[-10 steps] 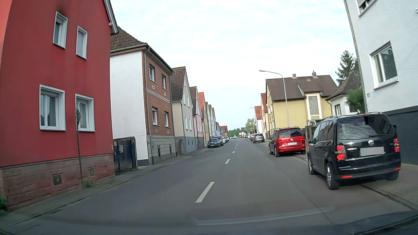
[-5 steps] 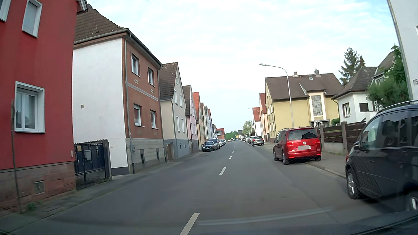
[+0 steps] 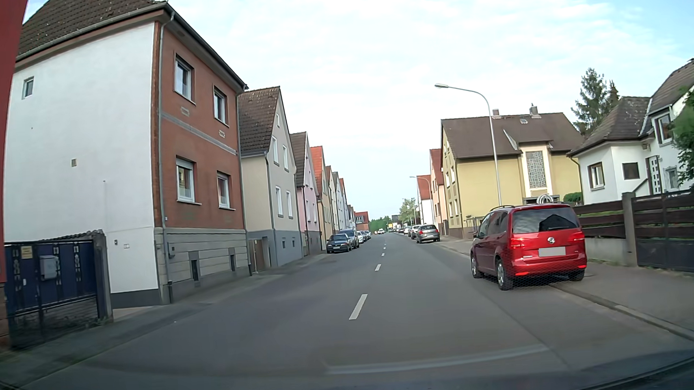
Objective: Follow the waypoints while adhering to traffic rules and regulations
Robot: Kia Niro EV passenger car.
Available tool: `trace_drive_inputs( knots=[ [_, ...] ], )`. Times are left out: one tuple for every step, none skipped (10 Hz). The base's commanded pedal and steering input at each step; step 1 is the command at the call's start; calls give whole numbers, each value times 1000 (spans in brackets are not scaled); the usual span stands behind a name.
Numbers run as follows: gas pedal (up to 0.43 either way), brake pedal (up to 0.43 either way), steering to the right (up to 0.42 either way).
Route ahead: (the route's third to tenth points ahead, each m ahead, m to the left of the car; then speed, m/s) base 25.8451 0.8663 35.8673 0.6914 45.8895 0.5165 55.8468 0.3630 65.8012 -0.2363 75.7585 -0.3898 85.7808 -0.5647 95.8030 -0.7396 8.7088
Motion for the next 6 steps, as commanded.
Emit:
trace_drive_inputs(
  knots=[
    [358,0,8],
    [358,0,8],
    [358,0,8],
    [358,0,8],
    [358,0,9],
    [358,0,9]
  ],
)
